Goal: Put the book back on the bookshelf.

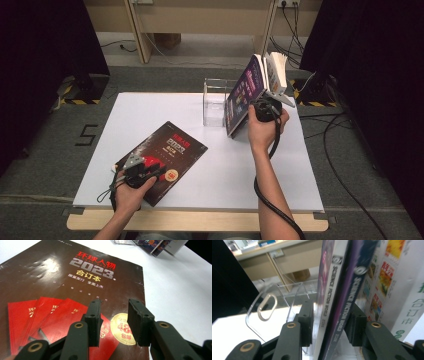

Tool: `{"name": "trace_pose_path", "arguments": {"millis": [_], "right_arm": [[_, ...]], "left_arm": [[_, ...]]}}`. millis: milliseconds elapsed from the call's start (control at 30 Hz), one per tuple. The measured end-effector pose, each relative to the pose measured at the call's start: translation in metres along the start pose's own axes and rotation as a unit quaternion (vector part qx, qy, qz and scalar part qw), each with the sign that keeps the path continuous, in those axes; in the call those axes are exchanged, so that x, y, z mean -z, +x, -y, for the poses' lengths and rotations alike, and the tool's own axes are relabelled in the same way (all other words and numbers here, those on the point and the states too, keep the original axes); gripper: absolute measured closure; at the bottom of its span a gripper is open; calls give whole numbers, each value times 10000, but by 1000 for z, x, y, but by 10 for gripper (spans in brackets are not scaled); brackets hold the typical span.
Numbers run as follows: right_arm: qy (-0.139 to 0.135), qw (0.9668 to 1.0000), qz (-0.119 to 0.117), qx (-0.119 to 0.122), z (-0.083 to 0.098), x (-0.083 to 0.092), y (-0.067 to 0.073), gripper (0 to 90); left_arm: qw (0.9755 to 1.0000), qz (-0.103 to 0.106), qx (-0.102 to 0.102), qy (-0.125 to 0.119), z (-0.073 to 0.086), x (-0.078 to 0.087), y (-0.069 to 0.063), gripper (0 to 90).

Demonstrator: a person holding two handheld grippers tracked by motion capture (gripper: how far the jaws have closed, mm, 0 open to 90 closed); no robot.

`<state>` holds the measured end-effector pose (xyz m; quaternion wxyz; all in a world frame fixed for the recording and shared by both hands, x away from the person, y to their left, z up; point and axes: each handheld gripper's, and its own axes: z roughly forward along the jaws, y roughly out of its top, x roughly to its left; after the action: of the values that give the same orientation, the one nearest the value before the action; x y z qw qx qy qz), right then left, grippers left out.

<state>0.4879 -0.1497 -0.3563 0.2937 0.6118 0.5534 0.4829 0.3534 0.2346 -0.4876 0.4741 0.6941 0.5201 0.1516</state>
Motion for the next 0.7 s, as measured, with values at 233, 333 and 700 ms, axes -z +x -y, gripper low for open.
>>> {"name": "trace_pose_path", "arguments": {"millis": [233,333,700], "right_arm": [[-227,9996,-148,-67,-7,13,-6,659],[-237,9995,-190,-43,-6,16,-9,671],[-156,9997,-132,164,3,19,-12,675]], "left_arm": [[10000,0,2,0,0,0,-1,626],[10000,-3,2,-5,0,0,-1,626],[10000,-8,-1,-14,0,0,0,625]]}}
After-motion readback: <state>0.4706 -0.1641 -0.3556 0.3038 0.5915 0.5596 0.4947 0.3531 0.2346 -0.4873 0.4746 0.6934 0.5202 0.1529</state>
